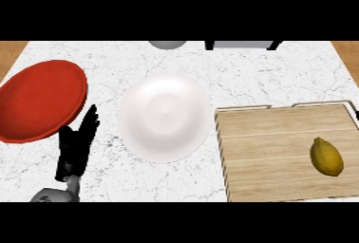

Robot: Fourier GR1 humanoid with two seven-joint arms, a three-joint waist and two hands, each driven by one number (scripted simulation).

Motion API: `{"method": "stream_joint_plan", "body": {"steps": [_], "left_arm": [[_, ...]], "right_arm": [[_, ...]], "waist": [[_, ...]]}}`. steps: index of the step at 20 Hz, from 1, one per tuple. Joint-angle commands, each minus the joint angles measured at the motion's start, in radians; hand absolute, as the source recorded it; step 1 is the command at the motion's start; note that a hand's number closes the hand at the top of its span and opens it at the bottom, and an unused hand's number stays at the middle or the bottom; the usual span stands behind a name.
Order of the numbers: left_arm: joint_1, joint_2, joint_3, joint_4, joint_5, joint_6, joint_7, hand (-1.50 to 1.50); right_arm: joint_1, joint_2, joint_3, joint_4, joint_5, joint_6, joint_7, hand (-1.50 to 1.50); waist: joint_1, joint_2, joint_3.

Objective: Pick the lemon from the tray and place it in the plate

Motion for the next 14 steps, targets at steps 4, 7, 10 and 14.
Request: {"method": "stream_joint_plan", "body": {"steps": [4, 7, 10, 14], "left_arm": [[0.012, -0.009, 0.005, 0.012, -0.024, 0.004, -0.016, 0.0], [-0.021, -0.009, 0.02, 0.025, 0.0, -0.023, -0.01, 0.0], [0.013, -0.013, 0.015, 0.0, -0.012, -0.018, 0.009, 0.0], [0.062, -0.012, 0.016, -0.089, -0.027, -0.021, 0.031, 0.0]], "right_arm": [[-0.024, -0.111, 0.055, -0.057, 0.184, 0.014, 0.108, -1.5], [-0.119, -0.194, 0.107, -0.037, 0.215, 0.137, 0.19, -1.5], [-0.121, -0.148, 0.162, -0.066, 0.253, 0.173, 0.254, -1.5], [-0.106, -0.133, 0.154, -0.053, 0.319, 0.199, 0.234, -1.5]], "waist": [[-0.006, -0.002, -0.002], [0.006, 0.001, -0.003], [0.001, -0.001, -0.002], [-0.004, -0.003, -0.001]]}}
